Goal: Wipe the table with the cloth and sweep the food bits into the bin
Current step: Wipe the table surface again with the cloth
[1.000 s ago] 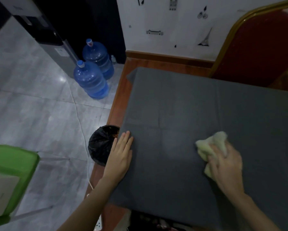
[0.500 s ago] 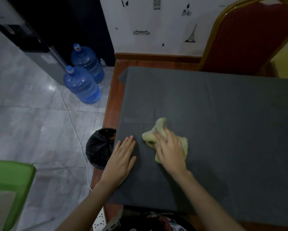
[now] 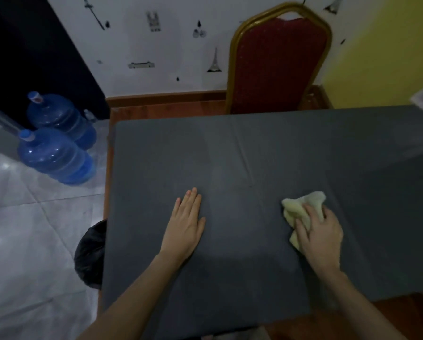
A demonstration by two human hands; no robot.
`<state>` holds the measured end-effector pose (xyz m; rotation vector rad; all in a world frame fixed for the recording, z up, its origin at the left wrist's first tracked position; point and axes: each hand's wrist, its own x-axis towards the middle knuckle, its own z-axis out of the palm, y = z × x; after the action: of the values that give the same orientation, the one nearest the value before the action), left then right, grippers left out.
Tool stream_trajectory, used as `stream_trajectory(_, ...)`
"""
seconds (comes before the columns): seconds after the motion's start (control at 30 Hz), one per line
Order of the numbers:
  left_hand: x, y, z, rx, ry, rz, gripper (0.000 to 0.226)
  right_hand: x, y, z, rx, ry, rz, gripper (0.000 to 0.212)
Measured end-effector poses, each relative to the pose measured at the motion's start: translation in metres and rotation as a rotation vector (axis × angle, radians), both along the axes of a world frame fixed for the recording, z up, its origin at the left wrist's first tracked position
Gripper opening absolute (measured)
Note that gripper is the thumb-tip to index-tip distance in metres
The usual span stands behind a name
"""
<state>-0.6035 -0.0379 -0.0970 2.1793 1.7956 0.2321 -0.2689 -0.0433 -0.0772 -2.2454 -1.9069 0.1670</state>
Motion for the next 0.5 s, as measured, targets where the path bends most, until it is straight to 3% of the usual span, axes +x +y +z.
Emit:
stream_trajectory(0.07, 0.021, 0.005, -0.005, -0.009, 0.054, 0.019, 0.056, 0.013, 0.021, 0.001, 0.001, 0.023, -0.118, 0.048)
stream_trajectory(0.13, 0.039, 0.008, -0.007, -0.004, 0.09, 0.071, 0.055, 0.013, 0.047, 0.0, -0.024, -0.001, -0.096, 0.05)
stream_trajectory(0.3, 0.052, 0.007, -0.013, 0.026, 0.12, 0.161, 0.059, -0.033, 0.099, -0.003, -0.04, 0.123, 0.18, 0.051)
stream_trajectory(0.5, 0.057, 0.01, -0.009, 0.056, 0.032, 0.222, 0.056, -0.071, 0.096, -0.003, -0.079, 0.252, 0.676, 0.058)
